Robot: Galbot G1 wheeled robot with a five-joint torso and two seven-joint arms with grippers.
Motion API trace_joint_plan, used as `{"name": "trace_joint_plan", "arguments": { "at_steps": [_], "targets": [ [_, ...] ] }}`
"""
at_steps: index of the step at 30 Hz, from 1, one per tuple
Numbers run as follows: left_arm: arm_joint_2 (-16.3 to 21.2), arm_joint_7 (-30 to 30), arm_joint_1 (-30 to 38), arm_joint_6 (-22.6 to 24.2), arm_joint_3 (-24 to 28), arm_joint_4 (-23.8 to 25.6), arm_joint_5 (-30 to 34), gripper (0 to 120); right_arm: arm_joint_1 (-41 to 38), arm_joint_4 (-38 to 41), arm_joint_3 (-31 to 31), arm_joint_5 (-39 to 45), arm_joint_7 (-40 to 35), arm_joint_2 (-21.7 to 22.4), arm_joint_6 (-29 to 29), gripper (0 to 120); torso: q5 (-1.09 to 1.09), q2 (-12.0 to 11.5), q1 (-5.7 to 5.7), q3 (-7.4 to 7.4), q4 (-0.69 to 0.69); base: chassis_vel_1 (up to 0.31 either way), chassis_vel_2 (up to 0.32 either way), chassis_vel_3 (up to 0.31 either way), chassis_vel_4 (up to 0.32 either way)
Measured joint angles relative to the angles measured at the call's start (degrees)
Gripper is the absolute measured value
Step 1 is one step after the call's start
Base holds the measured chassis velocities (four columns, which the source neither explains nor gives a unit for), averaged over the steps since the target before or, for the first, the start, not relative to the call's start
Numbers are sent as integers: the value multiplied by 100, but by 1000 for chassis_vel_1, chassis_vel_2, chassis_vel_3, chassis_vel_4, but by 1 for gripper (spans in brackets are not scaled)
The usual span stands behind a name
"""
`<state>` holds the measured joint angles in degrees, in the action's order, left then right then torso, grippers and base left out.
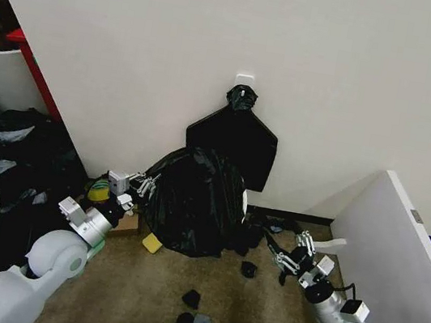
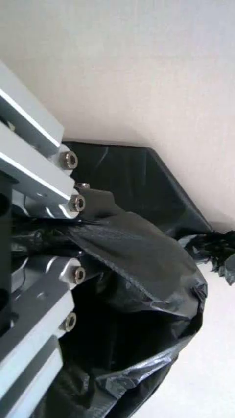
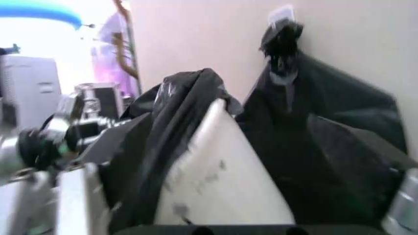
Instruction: Place the garbage bag over the trash bin.
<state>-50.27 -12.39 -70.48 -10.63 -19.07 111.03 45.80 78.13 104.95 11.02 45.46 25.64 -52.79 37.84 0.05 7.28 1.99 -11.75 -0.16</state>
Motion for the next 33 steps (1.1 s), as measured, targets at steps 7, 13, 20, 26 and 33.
{"name": "trace_joint_plan", "arguments": {
  "at_steps": [7,13,20,26,33],
  "targets": [
    [13,23,-4,-3,-7,20,-31,4,603,1528,-373,-1390,-2474,194,-1372,100,-3,0,-1,0,-5,0,0,0,0],
    [-17,39,-53,-13,6,62,-107,4,492,2171,-811,-2168,-3902,151,-2613,100,-1,0,0,0,-3,0,0,0,0],
    [-20,45,-59,-59,101,112,-266,4,320,2341,-1040,-2480,-4502,-23,-3194,85,-2,0,0,0,-3,0,0,0,0],
    [-21,44,-37,-69,138,123,-307,4,268,2287,-1041,-2644,-4520,-60,-3241,59,-2,0,1,0,-3,0,0,0,0],
    [-47,49,-5,-69,173,111,-316,4,244,2203,-1035,-2711,-4524,-76,-3259,34,-2,0,1,-1,-3,0,0,0,0]
  ]
}}
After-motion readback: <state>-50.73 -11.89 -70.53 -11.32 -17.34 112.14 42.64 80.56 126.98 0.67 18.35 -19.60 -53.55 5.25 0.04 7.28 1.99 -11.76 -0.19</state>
